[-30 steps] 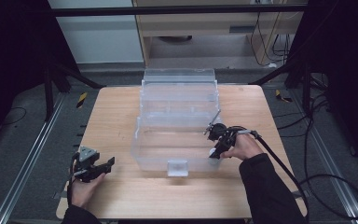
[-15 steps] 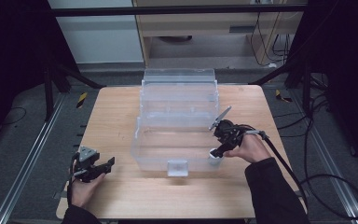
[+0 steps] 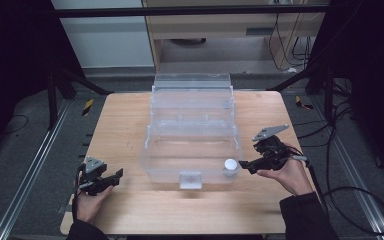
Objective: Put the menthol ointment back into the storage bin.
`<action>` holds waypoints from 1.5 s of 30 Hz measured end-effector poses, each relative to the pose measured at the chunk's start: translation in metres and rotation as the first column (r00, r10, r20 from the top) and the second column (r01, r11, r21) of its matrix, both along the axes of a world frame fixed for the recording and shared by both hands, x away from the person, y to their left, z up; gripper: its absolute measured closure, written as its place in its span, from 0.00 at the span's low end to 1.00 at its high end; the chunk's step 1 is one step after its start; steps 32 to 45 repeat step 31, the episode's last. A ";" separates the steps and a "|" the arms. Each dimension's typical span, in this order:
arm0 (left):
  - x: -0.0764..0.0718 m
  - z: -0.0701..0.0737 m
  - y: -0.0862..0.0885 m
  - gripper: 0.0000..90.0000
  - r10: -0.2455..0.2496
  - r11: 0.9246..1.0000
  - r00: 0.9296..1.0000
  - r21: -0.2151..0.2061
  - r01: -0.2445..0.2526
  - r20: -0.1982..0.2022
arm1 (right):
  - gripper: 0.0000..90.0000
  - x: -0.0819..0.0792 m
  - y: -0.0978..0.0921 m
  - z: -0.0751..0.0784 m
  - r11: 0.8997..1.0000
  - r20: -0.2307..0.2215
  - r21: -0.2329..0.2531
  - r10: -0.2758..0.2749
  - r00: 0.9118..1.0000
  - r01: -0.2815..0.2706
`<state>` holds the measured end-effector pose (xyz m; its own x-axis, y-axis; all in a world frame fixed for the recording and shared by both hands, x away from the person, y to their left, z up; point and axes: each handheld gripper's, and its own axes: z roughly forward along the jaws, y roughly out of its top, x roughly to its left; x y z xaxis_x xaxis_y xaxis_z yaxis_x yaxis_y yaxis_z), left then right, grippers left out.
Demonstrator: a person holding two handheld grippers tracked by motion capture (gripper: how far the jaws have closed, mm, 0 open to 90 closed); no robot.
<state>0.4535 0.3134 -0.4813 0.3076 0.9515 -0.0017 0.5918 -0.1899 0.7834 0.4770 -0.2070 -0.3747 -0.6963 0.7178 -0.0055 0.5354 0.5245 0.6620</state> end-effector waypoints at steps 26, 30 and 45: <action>0.001 -0.003 0.002 0.33 0.014 1.000 1.000 0.011 -0.014 0.007 | 0.16 -0.017 -0.091 -0.082 0.918 0.081 0.251 -0.337 0.938 0.308; 0.002 -0.004 0.003 0.31 0.021 1.000 1.000 0.017 -0.021 0.009 | 0.16 -0.017 -0.101 -0.093 0.907 0.072 0.255 -0.363 0.929 0.334; 0.002 -0.004 0.003 0.30 0.021 1.000 1.000 0.017 -0.021 0.009 | 0.16 -0.017 -0.102 -0.095 0.904 0.077 0.261 -0.371 0.926 0.340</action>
